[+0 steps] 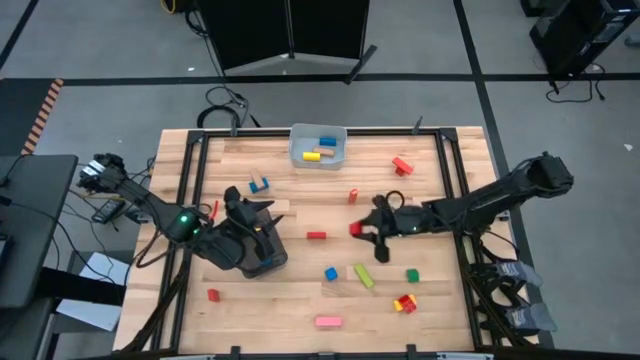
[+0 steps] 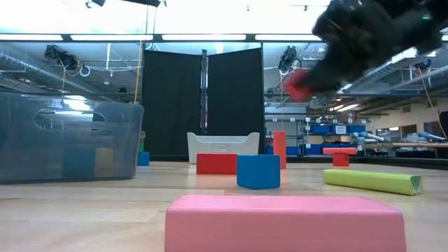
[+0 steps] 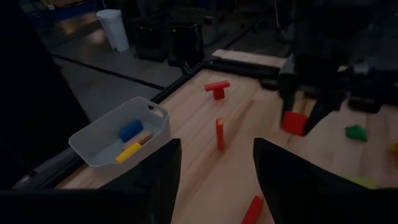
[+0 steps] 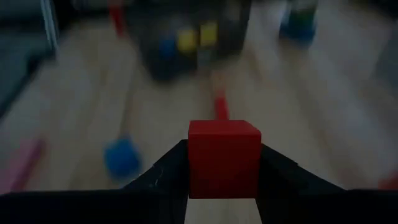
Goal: Sort blocks by size
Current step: Put the red square block into the black bin, then put the pink rectangular block into the gray bin
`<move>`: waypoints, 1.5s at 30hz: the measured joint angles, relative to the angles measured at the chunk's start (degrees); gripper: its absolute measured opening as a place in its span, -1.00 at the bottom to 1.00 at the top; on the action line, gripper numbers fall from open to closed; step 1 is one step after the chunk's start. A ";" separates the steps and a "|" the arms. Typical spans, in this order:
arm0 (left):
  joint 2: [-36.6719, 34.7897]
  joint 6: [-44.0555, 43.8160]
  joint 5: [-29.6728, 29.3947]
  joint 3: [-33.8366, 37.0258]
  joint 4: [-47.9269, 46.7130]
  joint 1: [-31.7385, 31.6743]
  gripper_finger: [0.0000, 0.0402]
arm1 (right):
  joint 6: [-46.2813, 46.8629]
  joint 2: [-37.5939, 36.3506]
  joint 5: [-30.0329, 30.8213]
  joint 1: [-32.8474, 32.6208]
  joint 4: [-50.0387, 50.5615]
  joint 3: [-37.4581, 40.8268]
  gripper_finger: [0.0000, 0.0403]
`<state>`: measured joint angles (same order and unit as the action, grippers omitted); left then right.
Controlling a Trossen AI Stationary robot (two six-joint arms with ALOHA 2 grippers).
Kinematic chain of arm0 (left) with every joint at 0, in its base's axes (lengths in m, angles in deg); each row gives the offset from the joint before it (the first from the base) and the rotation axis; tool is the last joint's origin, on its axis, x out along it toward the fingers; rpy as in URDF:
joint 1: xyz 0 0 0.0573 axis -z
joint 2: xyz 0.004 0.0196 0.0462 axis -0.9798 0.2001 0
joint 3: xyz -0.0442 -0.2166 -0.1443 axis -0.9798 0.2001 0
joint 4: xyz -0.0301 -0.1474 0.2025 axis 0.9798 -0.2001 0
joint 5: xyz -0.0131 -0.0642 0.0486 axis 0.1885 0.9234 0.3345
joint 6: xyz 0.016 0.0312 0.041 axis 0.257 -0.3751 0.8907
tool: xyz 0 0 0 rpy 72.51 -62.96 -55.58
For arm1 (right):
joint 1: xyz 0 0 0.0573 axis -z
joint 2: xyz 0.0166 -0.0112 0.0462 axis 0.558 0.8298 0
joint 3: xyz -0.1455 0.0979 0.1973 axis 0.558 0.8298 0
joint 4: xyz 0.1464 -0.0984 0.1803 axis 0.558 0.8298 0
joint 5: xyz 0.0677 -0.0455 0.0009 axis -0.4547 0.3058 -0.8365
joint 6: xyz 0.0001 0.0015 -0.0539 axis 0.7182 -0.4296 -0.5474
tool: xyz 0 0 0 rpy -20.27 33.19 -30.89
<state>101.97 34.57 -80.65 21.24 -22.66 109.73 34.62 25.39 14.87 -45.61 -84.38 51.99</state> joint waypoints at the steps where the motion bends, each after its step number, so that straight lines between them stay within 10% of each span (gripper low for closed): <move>1: -0.26 0.00 0.05 -0.02 0.33 0.00 0.03 | -1.06 1.99 0.00 0.49 -4.12 -0.56 -0.29; 10: -3.53 -0.53 0.63 0.00 0.96 2.31 0.03 | -7.25 25.97 -3.96 1.86 -26.48 -15.79 -0.29; 25: -5.26 -2.89 -1.15 0.00 0.73 7.93 0.03 | -9.92 53.01 -15.40 4.16 -22.17 -47.48 -0.27; 28: -5.26 -2.99 -2.22 0.00 0.52 8.60 0.03 | -10.13 54.66 -15.42 4.39 -20.89 -49.72 0.03; 35: -5.26 -3.02 -1.72 0.00 0.21 8.68 0.03 | -11.10 51.72 -15.13 6.93 -22.98 -45.64 0.74; 45: -5.09 -10.94 7.51 0.00 -10.01 8.66 0.03 | -13.79 33.22 -8.40 9.24 -43.40 -17.70 0.56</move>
<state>96.88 23.63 -73.15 21.24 -32.66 118.38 20.83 58.61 6.47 -36.37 -127.78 34.29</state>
